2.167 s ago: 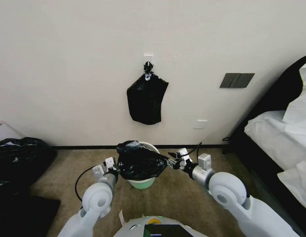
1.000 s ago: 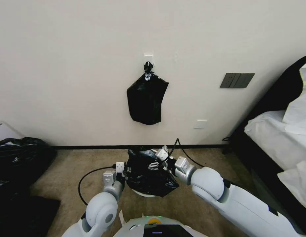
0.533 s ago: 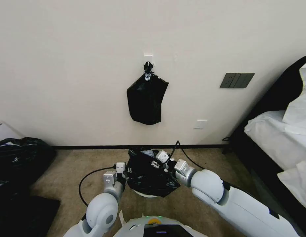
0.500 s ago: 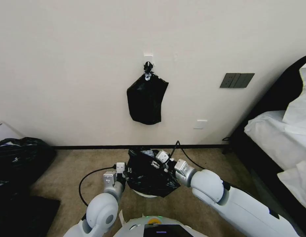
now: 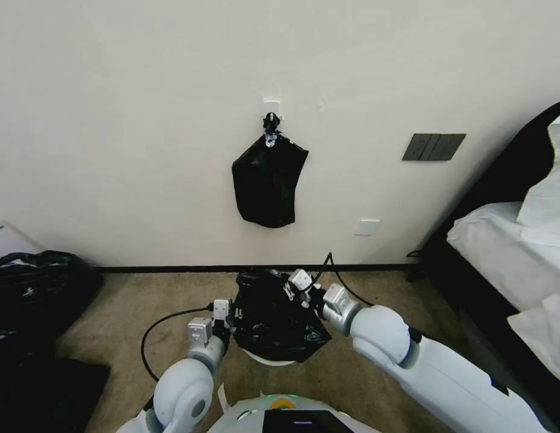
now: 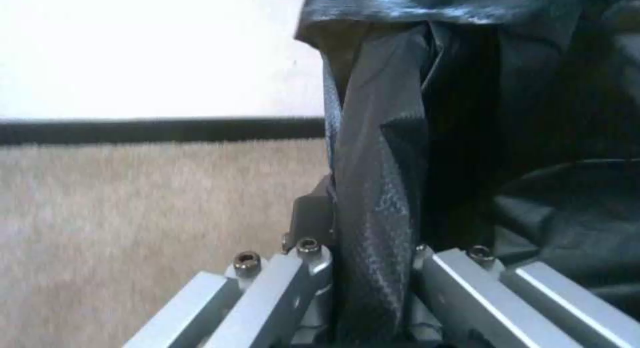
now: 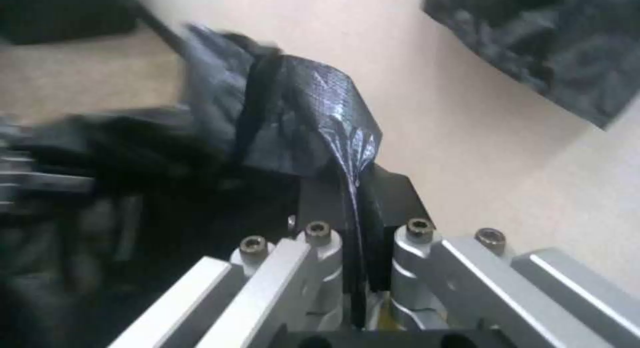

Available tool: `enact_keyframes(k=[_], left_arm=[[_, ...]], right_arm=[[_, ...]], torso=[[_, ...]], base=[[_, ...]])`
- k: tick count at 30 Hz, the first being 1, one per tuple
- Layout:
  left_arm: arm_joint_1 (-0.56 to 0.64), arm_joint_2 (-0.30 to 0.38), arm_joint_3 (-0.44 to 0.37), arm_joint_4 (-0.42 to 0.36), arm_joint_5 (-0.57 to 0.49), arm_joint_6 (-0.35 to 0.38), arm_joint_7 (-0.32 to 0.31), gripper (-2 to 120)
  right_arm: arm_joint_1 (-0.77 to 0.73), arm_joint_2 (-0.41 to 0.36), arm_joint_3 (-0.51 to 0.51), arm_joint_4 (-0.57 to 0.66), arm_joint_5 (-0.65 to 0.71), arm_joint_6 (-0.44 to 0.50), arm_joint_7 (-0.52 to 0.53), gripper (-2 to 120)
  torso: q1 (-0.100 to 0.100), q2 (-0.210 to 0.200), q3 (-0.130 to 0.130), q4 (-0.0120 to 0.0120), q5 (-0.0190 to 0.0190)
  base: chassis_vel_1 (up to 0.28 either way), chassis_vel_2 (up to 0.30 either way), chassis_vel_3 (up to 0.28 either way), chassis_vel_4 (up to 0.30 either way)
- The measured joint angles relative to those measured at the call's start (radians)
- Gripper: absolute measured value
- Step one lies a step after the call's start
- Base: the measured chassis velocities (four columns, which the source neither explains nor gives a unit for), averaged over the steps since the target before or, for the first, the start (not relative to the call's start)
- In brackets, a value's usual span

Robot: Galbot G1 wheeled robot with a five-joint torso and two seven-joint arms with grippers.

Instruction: Place a trash bag onto the trash bin.

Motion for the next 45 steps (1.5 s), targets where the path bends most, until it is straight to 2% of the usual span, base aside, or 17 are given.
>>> enact_keyframes(k=[9,11,13,19,25,31,39,42,45], left_arm=[[0.036,0.017,-0.026,-0.02,0.078,-0.059,0.09,3],[0.036,0.018,-0.026,-0.02,0.08,-0.061,0.093,3],[0.043,0.024,-0.033,-0.021,0.116,-0.086,0.128,3],[0.036,0.028,-0.054,-0.021,0.136,-0.113,0.167,3],[0.034,0.055,-0.077,-0.019,0.186,-0.152,0.237,3],[0.039,0.047,-0.078,-0.011,0.193,-0.187,0.247,3],[0.056,0.008,-0.067,-0.011,0.203,-0.208,0.256,3],[0.06,0.009,-0.073,-0.011,0.2,-0.208,0.256,3],[0.059,0.01,-0.091,-0.005,0.162,-0.205,0.246,3]], right_arm=[[0.022,-0.027,0.06,-0.087,0.108,0.004,0.008,6],[0.022,-0.028,0.061,-0.088,0.109,0.004,0.008,6],[0.029,-0.044,0.078,-0.113,0.163,-0.004,0.008,6],[0.031,-0.075,0.103,-0.132,0.261,-0.017,0.004,6],[0.029,-0.13,0.157,-0.152,0.415,-0.043,-0.019,5],[-0.001,-0.165,0.203,-0.161,0.531,-0.073,-0.048,6],[-0.036,-0.141,0.241,-0.193,0.612,-0.086,-0.075,6],[-0.048,-0.139,0.257,-0.183,0.626,-0.087,-0.07,11],[-0.061,-0.134,0.286,-0.181,0.658,-0.087,-0.06,25]], torso=[[0.0,0.0,0.0,0.0,0.0],[0.0,0.0,0.0,0.0,0.0],[0.0,0.0,0.0,0.0,0.0001],[0.0,0.0,0.0,-0.0001,-0.0001],[0.0,0.0,0.0,0.0,0.0001],[0.0,0.0,0.0,-0.0001,-0.0001],[0.0,0.0,0.0,0.0001,0.0],[0.0,0.0,0.0,0.0,-0.0001],[0.0,0.0,0.0,0.0,0.0001]], base=[[0.0,0.0,0.0,0.0],[0.0,0.0,0.0,0.0],[0.0,0.0,0.0,0.0],[0.0,0.0,0.0,0.0],[0.0,0.0,0.0,0.0],[0.0,0.0,0.0,0.0],[0.0,0.0,0.0,0.0],[0.0,0.0,0.0,0.0],[0.0,0.0,0.0,0.0]])
